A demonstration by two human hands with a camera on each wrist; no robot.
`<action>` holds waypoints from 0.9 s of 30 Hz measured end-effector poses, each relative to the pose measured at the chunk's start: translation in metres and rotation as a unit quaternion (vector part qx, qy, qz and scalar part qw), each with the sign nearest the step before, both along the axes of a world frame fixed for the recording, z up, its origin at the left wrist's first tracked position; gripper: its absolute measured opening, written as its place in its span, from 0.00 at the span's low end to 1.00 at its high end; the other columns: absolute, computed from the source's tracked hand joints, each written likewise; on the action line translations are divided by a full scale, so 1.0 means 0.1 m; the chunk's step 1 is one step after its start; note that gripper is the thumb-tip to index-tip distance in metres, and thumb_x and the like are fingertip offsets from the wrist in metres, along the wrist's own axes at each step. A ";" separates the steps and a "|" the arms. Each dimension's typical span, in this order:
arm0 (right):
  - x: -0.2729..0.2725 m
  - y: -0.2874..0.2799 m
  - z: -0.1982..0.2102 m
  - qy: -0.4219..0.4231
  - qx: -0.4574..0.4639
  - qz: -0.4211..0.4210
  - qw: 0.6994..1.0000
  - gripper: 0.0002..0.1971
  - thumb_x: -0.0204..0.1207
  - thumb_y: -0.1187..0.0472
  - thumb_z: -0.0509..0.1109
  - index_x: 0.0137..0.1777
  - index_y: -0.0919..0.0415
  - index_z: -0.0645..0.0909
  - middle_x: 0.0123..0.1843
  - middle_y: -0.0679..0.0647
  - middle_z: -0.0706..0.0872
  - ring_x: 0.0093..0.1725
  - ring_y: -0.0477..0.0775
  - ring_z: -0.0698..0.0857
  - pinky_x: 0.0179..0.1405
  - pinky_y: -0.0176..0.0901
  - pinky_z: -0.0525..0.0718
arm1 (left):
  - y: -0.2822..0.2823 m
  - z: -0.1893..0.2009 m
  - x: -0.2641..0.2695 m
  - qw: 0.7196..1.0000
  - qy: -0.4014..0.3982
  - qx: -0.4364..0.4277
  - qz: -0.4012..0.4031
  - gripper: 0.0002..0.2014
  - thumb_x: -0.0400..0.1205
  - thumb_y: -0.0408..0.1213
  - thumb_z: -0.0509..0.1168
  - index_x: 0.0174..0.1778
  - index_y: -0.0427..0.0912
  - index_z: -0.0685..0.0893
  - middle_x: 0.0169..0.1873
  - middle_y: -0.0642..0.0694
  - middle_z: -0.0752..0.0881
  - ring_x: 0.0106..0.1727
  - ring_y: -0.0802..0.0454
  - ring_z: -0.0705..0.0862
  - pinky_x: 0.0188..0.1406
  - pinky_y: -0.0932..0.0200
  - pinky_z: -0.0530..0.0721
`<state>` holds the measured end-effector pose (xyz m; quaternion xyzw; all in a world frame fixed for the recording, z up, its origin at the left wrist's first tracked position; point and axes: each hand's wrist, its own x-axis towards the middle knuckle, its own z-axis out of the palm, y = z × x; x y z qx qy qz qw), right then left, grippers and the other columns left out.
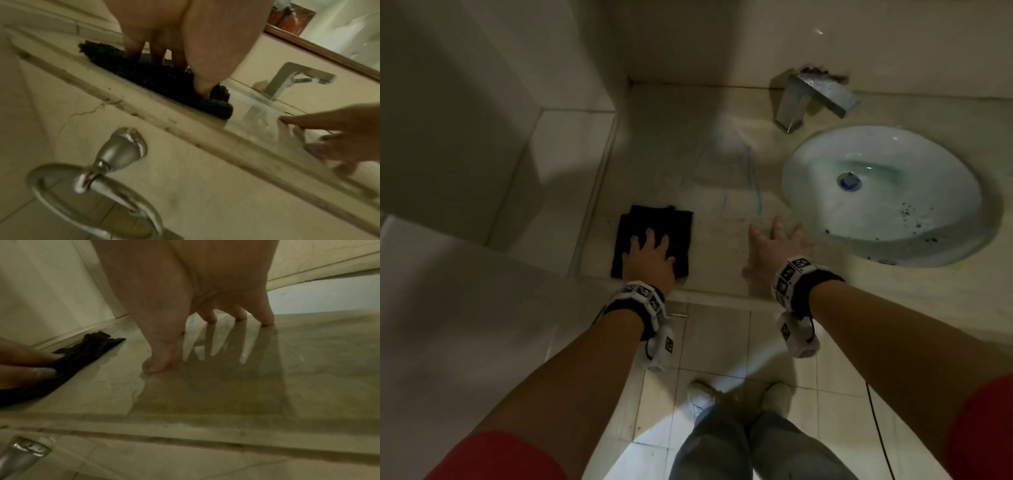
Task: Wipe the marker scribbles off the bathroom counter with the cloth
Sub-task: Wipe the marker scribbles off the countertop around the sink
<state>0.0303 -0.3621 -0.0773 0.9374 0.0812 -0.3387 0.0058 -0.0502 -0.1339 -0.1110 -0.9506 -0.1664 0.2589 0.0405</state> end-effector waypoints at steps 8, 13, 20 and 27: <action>0.27 0.32 0.14 0.013 -0.005 0.016 1.000 0.44 0.64 0.36 0.77 0.76 0.49 0.62 0.79 0.65 0.63 0.76 0.75 0.66 0.74 0.73 0.67 | 0.12 0.09 -0.28 0.993 -0.044 -0.111 0.015 0.29 0.87 0.56 0.51 0.84 0.58 0.55 0.86 0.52 0.48 0.85 0.43 0.47 0.81 0.44 0.60; 0.08 0.26 0.00 0.000 -0.010 -0.032 0.999 0.54 0.65 0.32 0.74 0.82 0.37 0.40 0.86 0.55 0.35 0.82 0.78 0.43 0.73 0.80 0.61 | 0.60 0.08 -0.26 0.988 -0.061 -0.122 0.079 0.30 0.86 0.57 0.53 0.85 0.58 0.54 0.86 0.52 0.47 0.85 0.43 0.46 0.82 0.43 0.58; 0.14 0.26 -0.06 0.025 -0.010 -0.037 0.999 0.57 0.64 0.33 0.76 0.82 0.34 0.37 0.86 0.51 0.30 0.82 0.77 0.38 0.73 0.81 0.60 | 0.85 0.13 -0.08 0.987 -0.059 -0.109 0.105 0.31 0.86 0.56 0.54 0.85 0.58 0.52 0.86 0.50 0.47 0.85 0.41 0.47 0.82 0.46 0.59; 0.14 0.27 -0.06 0.020 -0.009 -0.032 0.999 0.57 0.65 0.33 0.76 0.82 0.35 0.37 0.86 0.54 0.32 0.82 0.79 0.38 0.74 0.80 0.60 | 0.71 0.15 -0.04 0.995 -0.023 -0.076 0.068 0.30 0.88 0.54 0.51 0.86 0.53 0.51 0.86 0.46 0.47 0.84 0.37 0.48 0.80 0.42 0.62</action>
